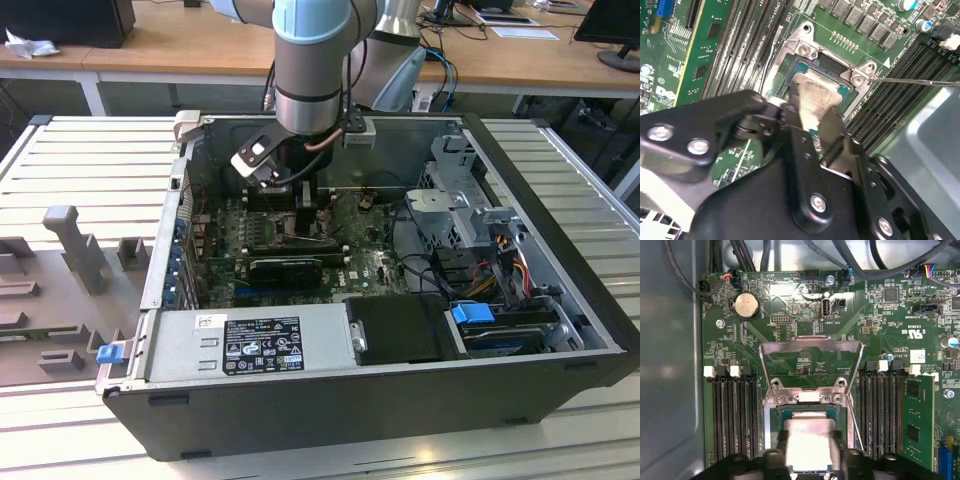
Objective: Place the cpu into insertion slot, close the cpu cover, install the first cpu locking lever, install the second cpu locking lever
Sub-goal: 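Place the cpu into insertion slot, then close the cpu cover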
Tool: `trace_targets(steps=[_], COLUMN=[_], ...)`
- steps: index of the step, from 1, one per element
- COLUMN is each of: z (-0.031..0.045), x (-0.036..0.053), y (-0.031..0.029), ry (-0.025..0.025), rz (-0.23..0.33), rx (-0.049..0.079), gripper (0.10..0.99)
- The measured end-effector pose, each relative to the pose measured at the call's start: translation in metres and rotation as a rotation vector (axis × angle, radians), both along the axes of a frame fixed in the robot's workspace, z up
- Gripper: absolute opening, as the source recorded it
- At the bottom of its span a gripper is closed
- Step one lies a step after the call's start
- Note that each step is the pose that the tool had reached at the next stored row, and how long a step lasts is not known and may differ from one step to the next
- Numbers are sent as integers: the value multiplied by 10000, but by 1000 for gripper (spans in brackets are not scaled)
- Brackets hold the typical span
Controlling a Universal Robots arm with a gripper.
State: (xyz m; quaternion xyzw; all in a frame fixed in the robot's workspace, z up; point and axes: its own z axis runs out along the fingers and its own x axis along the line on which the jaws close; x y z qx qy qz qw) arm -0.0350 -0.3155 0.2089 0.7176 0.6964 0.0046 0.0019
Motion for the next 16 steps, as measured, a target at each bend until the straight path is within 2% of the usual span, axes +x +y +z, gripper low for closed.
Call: trace_targets(steps=[1, 3, 4, 5, 12, 16], z=[5, 14, 18, 26, 100, 104], x=[0, 0, 0, 0, 0, 4], y=[0, -1, -1, 0, 0, -3], ry=[-1, 1, 0, 0, 0, 2], rz=[0, 0, -1, -1, -1, -2], rx=[-6, -9, -9, -8, -8, -13], gripper=[337, 220, 220, 106, 106, 106])
